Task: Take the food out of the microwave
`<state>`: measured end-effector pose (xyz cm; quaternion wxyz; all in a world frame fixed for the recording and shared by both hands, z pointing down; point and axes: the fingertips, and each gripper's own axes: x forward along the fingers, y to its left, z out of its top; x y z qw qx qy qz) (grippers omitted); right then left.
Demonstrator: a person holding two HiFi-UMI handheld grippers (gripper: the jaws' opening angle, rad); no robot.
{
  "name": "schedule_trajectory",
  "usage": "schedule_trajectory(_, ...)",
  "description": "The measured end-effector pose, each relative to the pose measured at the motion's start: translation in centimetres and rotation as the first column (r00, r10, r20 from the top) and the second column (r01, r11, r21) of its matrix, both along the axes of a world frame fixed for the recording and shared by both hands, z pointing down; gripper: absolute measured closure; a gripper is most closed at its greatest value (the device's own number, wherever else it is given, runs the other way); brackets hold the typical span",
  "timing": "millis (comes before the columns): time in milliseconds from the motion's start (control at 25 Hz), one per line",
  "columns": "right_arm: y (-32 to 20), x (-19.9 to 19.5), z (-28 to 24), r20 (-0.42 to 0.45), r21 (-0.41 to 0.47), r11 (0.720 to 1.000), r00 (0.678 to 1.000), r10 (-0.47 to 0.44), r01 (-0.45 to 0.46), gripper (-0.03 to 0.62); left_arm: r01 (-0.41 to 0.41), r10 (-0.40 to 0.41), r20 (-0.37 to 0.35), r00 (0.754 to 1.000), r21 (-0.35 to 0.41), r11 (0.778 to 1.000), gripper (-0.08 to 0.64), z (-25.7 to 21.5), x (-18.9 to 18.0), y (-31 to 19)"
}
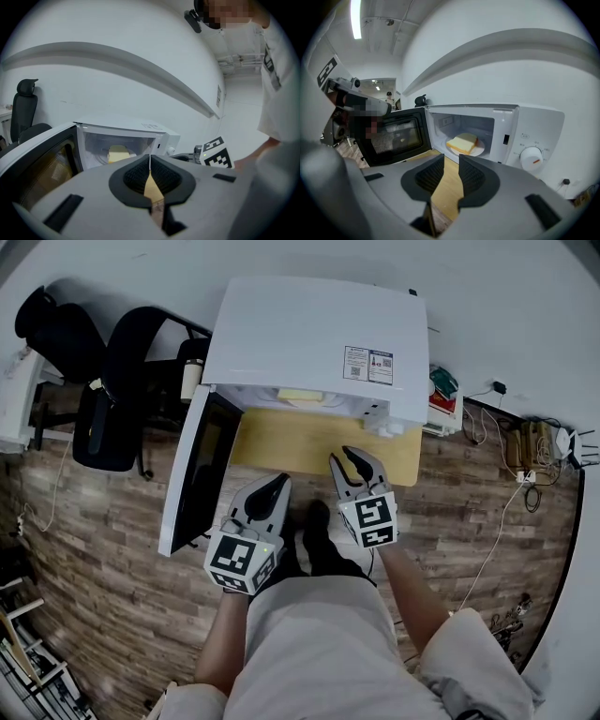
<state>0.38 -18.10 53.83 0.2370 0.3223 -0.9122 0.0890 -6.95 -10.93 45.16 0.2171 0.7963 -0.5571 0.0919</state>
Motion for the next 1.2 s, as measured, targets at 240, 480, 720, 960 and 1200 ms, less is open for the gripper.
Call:
schedule_trajectory(240,-1.9,-0.7,1.3,0.033,-0.012,0.998,0.998,0.058,-0.058,0.502,-0.024,0.024,0.000,1.000,-0.024,0.999,0.549,0.9,-0.7,-0.7)
schedule_trajectory(480,-4.1,-1.6,2.6,0.089,-0.061,0.989,0.986,0.141,-0.136,0.502,-0.030,0.030,-0.001,1.000,-0.019,0.999,0.549,0.8,-1.7,-1.9)
schedule_trajectory(720,-6.1,-2.1,4.5,0.129,-0.131,0.967,0.963,0.236,-0.219,0.502,-0.037,0.037,0.008,0.999,-0.013,0.999,0.549,0.6,-2.2,-2.3)
schedule_trajectory(960,-7.9,-2.2,6.6,0.171,-0.241,0.916,0.915,0.366,-0.322,0.502,-0.027,0.027,0.011,1.000,-0.026,0.999,0.549,0.8,-3.1,-2.1)
schedule_trajectory(1200,-9.2,-2.6,8.1,0.204,-0.340,0.858,0.860,0.468,-0.386,0.503,-0.025,0.025,0.010,1.000,-0.038,0.999,0.549,1.2,-3.7,-2.1)
